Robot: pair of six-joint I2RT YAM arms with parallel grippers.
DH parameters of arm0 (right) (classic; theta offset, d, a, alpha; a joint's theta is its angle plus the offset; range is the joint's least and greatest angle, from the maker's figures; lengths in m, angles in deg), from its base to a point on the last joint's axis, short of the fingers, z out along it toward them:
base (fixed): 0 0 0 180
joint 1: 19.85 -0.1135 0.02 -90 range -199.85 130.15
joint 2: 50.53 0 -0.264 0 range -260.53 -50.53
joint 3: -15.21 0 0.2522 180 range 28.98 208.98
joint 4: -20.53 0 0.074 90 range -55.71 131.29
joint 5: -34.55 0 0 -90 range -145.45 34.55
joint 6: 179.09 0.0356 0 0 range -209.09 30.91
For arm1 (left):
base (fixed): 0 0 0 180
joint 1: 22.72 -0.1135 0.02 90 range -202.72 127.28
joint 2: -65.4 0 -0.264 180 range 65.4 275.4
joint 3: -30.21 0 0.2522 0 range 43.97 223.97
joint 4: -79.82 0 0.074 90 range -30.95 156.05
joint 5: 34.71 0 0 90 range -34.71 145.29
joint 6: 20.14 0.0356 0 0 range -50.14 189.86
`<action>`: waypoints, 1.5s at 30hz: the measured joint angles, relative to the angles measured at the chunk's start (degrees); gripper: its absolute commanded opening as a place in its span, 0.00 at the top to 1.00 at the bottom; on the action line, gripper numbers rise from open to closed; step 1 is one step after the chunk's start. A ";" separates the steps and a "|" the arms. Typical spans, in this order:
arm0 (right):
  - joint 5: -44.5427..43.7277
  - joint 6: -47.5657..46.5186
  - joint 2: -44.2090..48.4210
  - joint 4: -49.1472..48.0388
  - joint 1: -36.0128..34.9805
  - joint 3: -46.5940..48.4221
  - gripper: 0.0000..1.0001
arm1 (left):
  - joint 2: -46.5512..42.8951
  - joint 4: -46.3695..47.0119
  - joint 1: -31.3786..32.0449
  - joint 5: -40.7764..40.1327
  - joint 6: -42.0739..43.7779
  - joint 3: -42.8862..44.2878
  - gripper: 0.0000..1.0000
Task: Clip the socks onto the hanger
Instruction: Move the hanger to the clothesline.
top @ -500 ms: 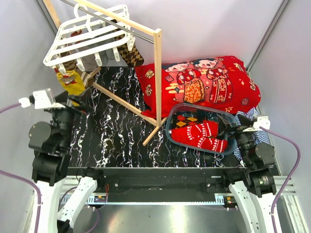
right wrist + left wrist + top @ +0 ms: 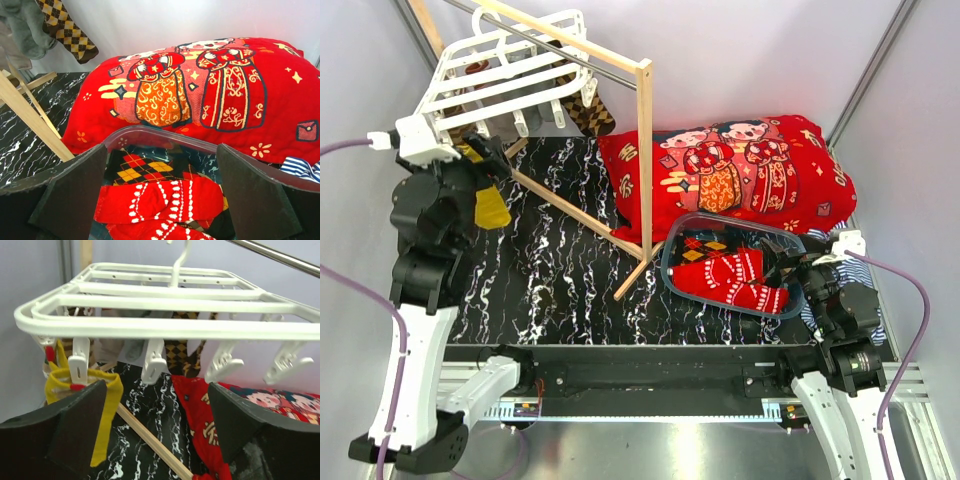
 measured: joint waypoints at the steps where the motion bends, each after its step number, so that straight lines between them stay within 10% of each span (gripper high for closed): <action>1: 0.00 -0.02 0.00 0.00 0.00 0.00 0.00 | 0.90 0.00 0.00 -0.83 0.37 0.92 0.25; 23: 3.02 -0.04 -2.93 -0.02 -0.04 1.09 0.00 | 10.97 -0.20 0.00 -5.07 5.18 7.21 0.65; 45: 39.43 8.35 -26.64 -5.79 -0.37 17.44 0.00 | 6.16 1.14 1.05 4.61 3.80 3.65 0.91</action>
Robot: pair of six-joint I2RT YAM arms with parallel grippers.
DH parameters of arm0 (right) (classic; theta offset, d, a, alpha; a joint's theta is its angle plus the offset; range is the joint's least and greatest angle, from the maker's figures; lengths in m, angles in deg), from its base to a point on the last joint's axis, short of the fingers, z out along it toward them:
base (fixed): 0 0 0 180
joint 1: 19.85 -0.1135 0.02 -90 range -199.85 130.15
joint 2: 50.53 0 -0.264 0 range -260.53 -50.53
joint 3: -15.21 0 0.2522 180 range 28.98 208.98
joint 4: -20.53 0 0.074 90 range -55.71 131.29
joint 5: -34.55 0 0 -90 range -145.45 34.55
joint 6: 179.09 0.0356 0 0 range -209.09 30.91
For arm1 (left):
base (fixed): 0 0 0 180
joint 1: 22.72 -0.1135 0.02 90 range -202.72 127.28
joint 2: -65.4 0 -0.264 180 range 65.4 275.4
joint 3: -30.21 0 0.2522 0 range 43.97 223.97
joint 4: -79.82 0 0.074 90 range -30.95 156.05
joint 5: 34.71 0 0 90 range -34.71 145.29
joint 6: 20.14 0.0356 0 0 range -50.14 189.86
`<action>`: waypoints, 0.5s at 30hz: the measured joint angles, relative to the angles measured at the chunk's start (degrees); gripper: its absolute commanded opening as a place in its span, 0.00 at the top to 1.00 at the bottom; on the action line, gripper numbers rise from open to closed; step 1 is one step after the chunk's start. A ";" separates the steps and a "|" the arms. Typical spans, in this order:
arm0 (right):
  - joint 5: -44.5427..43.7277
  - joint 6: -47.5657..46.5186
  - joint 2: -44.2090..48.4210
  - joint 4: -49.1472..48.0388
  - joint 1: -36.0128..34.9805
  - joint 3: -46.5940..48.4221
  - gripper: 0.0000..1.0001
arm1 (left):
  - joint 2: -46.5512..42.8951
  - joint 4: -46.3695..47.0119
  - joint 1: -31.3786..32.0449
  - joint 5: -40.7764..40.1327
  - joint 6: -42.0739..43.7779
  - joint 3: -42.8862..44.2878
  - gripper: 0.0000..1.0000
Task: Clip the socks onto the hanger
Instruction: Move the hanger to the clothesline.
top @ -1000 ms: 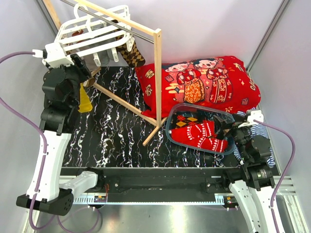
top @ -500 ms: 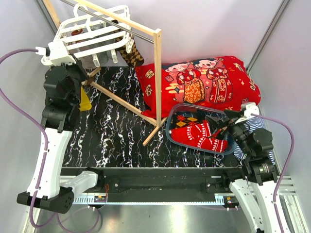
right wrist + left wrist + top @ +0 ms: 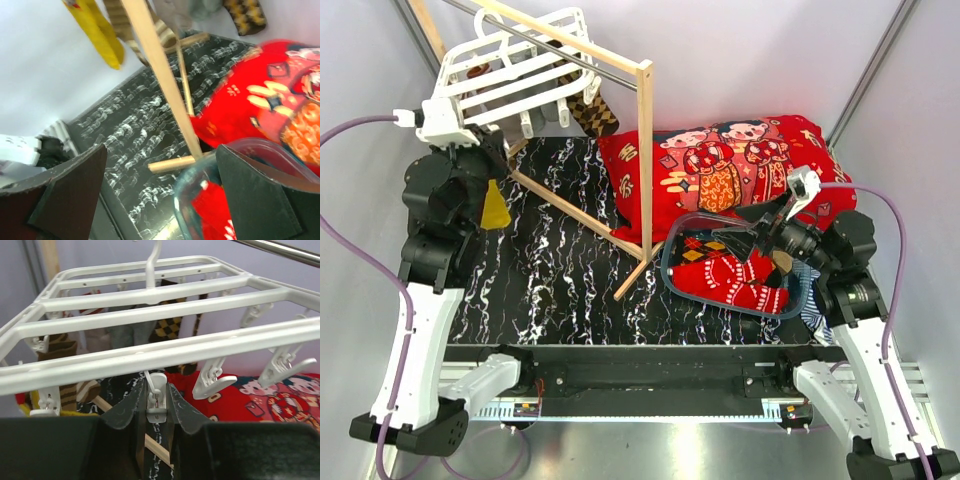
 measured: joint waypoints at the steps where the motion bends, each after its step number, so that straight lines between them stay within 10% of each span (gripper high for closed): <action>1: 0.70 1.44 -0.37 -1.79 -0.15 -0.04 0.00 | -0.46 0.13 0.11 1.42 -0.52 -0.26 0.92; 15: 1.97 4.31 -17.27 -20.39 -19.63 7.39 0.00 | 0.26 0.20 0.33 22.32 -5.20 -0.15 0.92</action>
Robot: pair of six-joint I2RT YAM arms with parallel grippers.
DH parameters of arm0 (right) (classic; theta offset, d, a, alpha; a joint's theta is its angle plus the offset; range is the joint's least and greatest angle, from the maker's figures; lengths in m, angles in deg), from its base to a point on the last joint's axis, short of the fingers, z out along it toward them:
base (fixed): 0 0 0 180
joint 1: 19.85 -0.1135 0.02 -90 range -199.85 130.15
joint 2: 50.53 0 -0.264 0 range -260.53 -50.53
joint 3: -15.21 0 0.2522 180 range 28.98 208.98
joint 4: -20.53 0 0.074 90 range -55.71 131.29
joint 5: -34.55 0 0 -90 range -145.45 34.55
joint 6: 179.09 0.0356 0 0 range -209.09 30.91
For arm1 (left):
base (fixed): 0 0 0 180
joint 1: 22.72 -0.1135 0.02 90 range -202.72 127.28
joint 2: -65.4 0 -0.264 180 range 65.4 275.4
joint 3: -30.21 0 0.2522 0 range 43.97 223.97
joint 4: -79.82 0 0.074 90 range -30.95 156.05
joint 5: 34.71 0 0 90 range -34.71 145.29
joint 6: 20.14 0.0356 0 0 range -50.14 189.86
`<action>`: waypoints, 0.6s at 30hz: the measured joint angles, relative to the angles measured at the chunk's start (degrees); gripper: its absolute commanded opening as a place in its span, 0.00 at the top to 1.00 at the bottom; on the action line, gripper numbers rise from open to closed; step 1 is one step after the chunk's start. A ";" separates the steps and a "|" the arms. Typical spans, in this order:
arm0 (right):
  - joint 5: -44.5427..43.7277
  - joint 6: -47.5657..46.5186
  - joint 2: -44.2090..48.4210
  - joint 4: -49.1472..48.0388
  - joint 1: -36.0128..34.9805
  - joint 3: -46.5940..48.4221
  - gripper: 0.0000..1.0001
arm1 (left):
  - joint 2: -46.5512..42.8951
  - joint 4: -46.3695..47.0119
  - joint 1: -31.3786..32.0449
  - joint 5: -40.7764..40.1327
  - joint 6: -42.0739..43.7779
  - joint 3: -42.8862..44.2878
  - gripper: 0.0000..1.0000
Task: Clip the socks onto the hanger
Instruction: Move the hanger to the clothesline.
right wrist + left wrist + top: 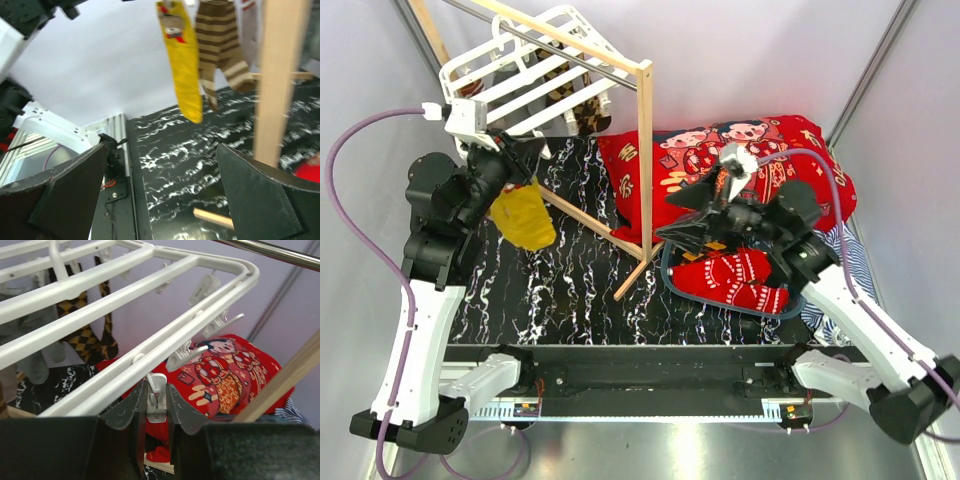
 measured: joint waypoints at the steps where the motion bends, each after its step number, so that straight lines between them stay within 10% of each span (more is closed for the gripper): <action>1: -0.55 -0.42 -1.27 -0.90 -1.62 0.46 0.00 | 0.04 -0.04 0.00 1.22 -0.04 0.00 0.92; 18: -14.43 -9.46 -21.35 -11.89 -15.45 14.36 0.00 | -2.67 0.57 0.39 12.00 0.24 -0.52 0.92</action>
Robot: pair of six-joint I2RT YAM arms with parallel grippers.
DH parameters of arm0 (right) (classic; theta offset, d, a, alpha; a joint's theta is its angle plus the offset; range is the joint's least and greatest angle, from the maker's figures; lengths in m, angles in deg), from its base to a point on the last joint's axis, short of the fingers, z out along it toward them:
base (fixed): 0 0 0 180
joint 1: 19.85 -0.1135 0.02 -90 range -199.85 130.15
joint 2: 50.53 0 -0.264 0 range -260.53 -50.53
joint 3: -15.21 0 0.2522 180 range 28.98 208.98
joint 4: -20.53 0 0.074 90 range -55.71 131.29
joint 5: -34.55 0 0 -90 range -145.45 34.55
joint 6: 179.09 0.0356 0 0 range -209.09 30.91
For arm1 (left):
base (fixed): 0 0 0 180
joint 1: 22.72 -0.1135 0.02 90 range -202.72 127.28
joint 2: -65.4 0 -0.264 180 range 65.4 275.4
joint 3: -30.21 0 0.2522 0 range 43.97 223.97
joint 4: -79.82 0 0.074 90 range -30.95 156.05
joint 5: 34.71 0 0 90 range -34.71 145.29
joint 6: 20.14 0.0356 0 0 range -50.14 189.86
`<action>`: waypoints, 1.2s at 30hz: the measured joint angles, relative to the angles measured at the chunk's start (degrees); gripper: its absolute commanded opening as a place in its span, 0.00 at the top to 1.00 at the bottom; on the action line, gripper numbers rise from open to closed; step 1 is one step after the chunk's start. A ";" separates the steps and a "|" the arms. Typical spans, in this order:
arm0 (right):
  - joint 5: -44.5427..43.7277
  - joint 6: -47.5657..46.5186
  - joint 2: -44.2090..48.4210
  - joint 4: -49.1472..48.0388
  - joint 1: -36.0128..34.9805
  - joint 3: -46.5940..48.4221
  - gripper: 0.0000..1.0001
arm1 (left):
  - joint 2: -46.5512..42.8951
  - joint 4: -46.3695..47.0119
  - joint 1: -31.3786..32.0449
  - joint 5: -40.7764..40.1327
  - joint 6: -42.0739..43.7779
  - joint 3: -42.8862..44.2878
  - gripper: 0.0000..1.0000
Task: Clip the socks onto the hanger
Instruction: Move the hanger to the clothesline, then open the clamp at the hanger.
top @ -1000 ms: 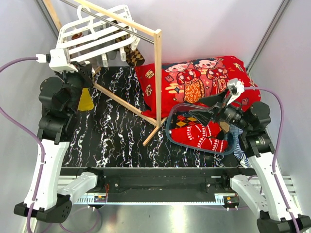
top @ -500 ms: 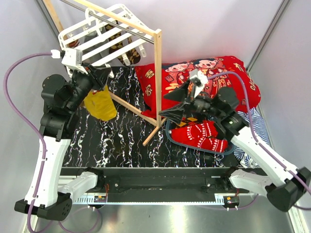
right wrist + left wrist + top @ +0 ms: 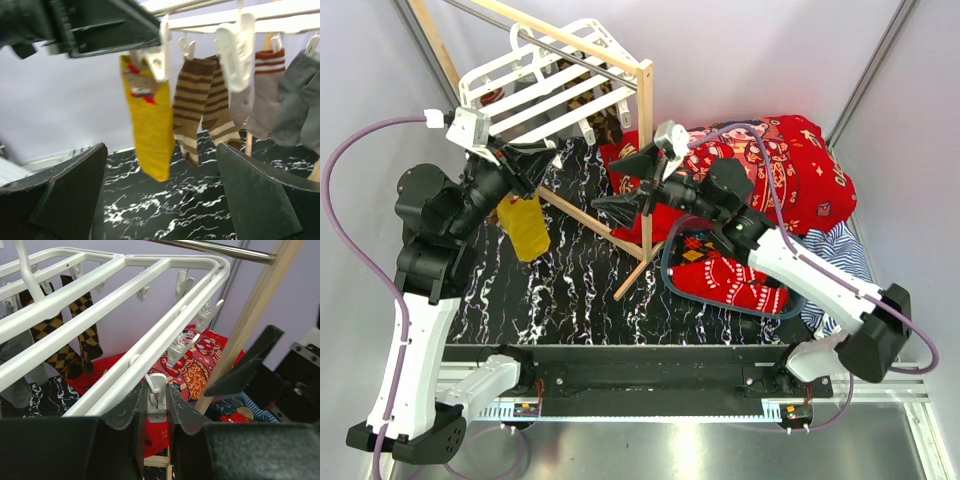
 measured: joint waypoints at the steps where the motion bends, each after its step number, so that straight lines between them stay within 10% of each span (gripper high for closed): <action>1: -0.70 -0.35 -0.85 -0.13 -0.15 0.79 0.00 | -0.11 0.02 0.22 0.33 0.00 0.00 0.92; 21: -22.32 -18.40 -9.35 -11.93 -10.49 4.15 0.07 | -1.01 -0.35 4.17 -1.57 -1.07 -0.11 0.91; 36: -24.61 -25.09 -10.91 -13.20 -12.61 5.11 0.46 | -1.01 -0.37 4.17 -2.43 -1.77 -0.26 0.91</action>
